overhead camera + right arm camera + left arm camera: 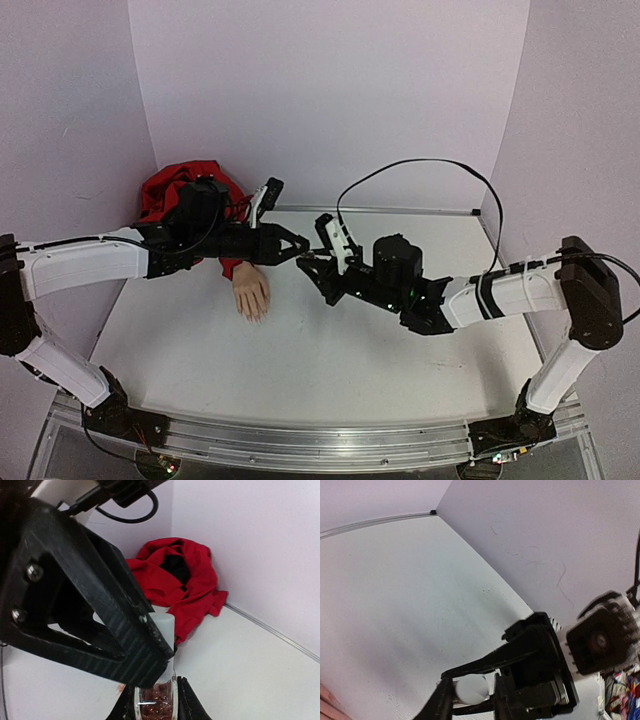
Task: Paint the nails
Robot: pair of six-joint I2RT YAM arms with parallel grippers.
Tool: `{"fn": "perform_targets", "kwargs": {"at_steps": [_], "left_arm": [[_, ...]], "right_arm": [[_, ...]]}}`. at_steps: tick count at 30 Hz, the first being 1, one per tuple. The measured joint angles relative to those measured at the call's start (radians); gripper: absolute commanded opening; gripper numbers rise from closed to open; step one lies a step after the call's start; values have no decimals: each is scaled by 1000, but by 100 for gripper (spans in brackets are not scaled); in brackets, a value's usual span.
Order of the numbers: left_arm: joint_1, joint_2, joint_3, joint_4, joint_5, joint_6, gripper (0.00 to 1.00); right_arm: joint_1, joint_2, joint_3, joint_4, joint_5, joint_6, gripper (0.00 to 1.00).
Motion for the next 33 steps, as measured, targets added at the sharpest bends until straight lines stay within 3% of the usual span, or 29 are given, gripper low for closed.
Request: {"fn": "perform_targets", "kwargs": {"at_steps": [3, 7, 14, 18, 24, 28, 30, 33], "left_arm": [[1, -1, 1, 2, 71, -17, 56], [0, -21, 1, 8, 159, -7, 61], [1, -84, 1, 23, 252, -1, 47], [0, -83, 2, 27, 307, 8, 43], [-6, -82, 2, 25, 341, 24, 15], [-2, -82, 2, 28, 281, 66, 0], [2, -78, 1, 27, 213, 71, 0], [12, -64, 0, 25, 106, 59, 0]], "right_arm": [[-66, -21, -21, -8, -232, 32, 0], [-129, -51, -31, -19, -488, 91, 0], [-161, -70, -6, -8, -864, 196, 0], [-160, -66, 13, 12, -935, 241, 0], [-160, -56, 13, 39, -915, 266, 0], [-153, -56, 12, 28, -814, 279, 0], [-132, -57, 10, 15, -684, 245, 0], [-16, -48, 8, -2, -223, 121, 0]]}}
